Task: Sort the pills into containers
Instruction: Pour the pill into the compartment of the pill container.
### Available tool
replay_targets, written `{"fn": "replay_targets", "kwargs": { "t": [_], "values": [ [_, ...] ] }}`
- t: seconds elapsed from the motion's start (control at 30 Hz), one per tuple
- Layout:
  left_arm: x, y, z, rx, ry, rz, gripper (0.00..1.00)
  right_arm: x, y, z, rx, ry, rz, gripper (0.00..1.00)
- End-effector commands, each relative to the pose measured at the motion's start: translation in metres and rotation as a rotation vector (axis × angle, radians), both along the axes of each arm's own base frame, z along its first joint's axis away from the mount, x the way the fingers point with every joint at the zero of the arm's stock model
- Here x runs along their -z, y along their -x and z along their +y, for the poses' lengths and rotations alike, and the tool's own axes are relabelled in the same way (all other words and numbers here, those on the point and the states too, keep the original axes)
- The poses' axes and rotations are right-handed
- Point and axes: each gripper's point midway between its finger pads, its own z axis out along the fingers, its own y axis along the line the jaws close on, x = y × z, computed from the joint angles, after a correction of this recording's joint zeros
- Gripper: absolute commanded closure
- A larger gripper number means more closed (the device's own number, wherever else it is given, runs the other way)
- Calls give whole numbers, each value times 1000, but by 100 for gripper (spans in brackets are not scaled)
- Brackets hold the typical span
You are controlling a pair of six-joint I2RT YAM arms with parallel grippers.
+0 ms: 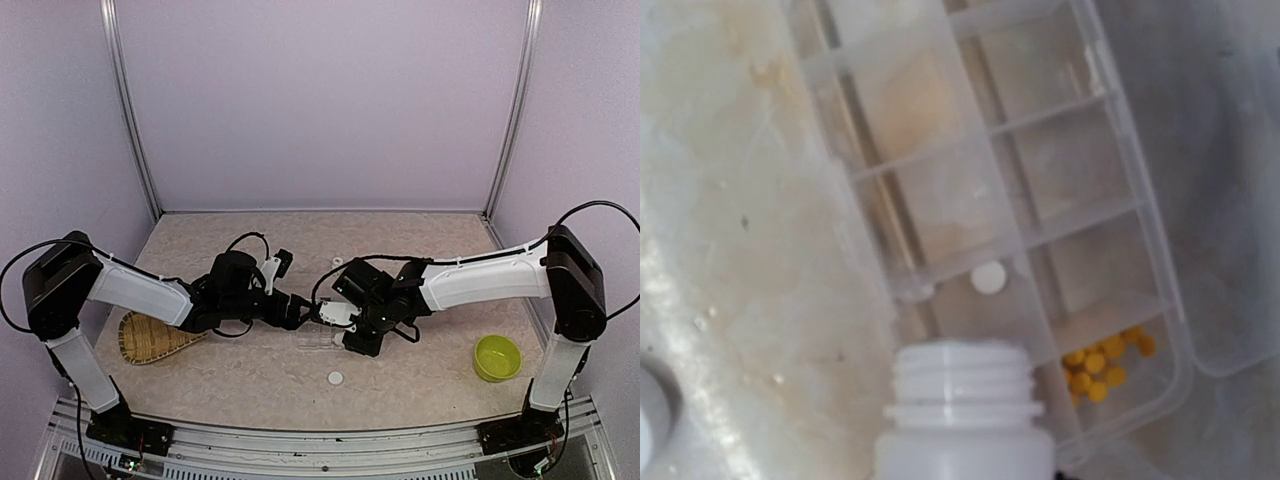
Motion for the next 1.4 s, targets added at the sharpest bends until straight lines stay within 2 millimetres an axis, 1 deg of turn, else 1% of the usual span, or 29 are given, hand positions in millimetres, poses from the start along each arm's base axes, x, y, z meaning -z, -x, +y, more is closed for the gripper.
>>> {"fn": "replay_targets", "kwargs": {
  "t": [0.0, 0.23, 0.43, 0.57, 0.63, 0.9, 1.0, 1.1, 1.37],
  "values": [
    [-4, -4, -4, 7, 13, -12, 1, 10, 6, -5, -10, 44, 12, 80],
    [-4, -4, -4, 7, 13, -10, 1, -4, 1, 0, -8, 10, -17, 80],
    [-4, -4, -4, 8, 15, -9, 1, -27, -3, 8, -9, -61, -59, 80],
    [-3, -4, -4, 9, 14, -8, 1, -32, -6, 8, -4, -72, -77, 80],
    [-4, -4, -4, 9, 15, -8, 1, -28, -5, 7, -5, -60, -71, 80],
    [-2, -3, -4, 9, 12, -7, 1, 7, 3, -5, -4, 37, -7, 80],
    [-3, -4, -4, 9, 14, -9, 1, 15, 5, -7, -5, 58, 12, 80],
    [-5, -4, -4, 9, 16, -11, 1, 17, 6, -9, -6, 67, 18, 80],
    [-4, -3, -4, 9, 15, -9, 1, 3, 1, -3, 0, 32, -13, 80]
  ]
}}
